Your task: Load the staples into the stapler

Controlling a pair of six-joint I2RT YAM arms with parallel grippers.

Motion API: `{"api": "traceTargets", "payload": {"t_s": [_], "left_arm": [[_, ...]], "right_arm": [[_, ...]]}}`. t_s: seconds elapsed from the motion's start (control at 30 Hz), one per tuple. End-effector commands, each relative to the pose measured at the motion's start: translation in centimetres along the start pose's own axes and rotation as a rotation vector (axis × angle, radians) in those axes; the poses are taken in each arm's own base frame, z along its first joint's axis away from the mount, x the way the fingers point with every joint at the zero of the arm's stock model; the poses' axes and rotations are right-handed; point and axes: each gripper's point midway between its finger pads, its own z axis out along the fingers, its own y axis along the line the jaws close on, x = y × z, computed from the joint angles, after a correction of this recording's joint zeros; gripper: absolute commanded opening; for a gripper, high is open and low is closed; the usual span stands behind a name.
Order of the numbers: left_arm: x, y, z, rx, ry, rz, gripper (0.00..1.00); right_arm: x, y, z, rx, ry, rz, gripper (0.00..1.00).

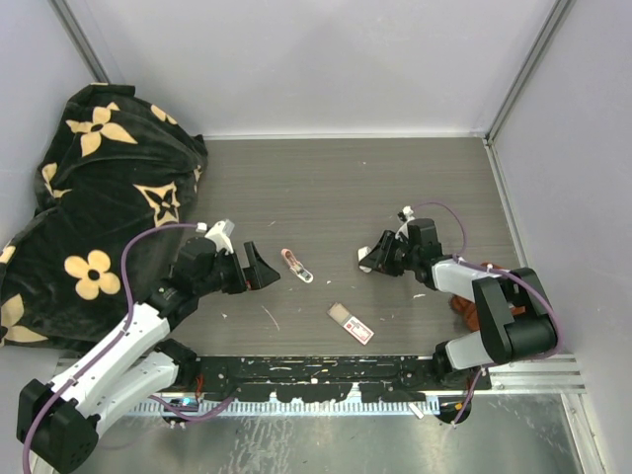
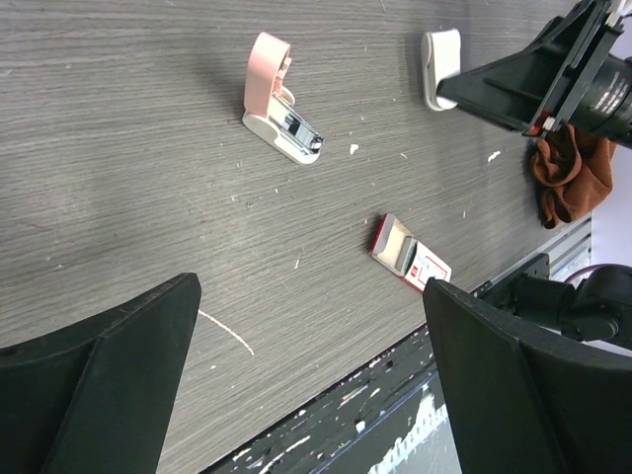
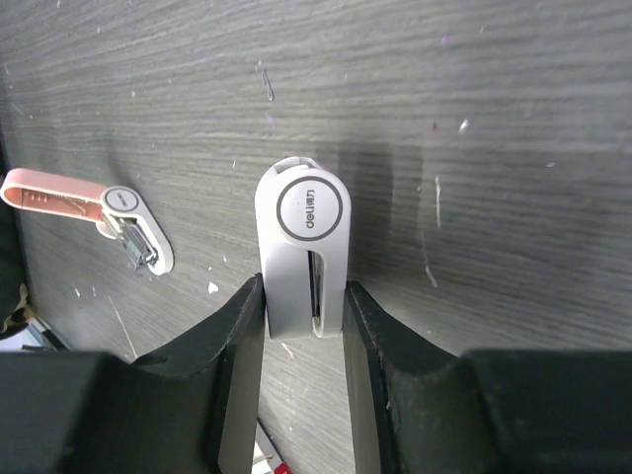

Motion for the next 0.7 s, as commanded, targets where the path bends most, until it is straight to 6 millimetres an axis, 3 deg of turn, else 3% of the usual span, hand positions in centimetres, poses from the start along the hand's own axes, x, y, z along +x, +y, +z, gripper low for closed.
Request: {"api": "traceTargets", "payload": {"t_s": [0.0, 0.27, 0.47, 0.67], "left_arm": [[-0.3, 0.2, -0.2, -0.004, -0.023, 0.011, 0.98], [-0.3, 0.2, -0.2, -0.003, -0.020, 0.004, 0.98], [-0.4, 0.2, -0.3, -0.009, -0.026, 0.006, 0.98], [-0.8, 0.3, -0.2, -0.013, -0.040, 0.013, 0.98]], "right_arm": [[-2.2, 0.6, 0.0, -0.021, -0.036, -0.056, 0.09], [-1.8, -0.8, -0.1, 0.031, -0.036, -0.057, 0.53], [-2.6, -1.1, -1.1, 0.062, -0.068, -0.100, 0.72], [-4.3, -1.4, -3.0, 0.136, -0.142, -0.174, 0.83]]}}
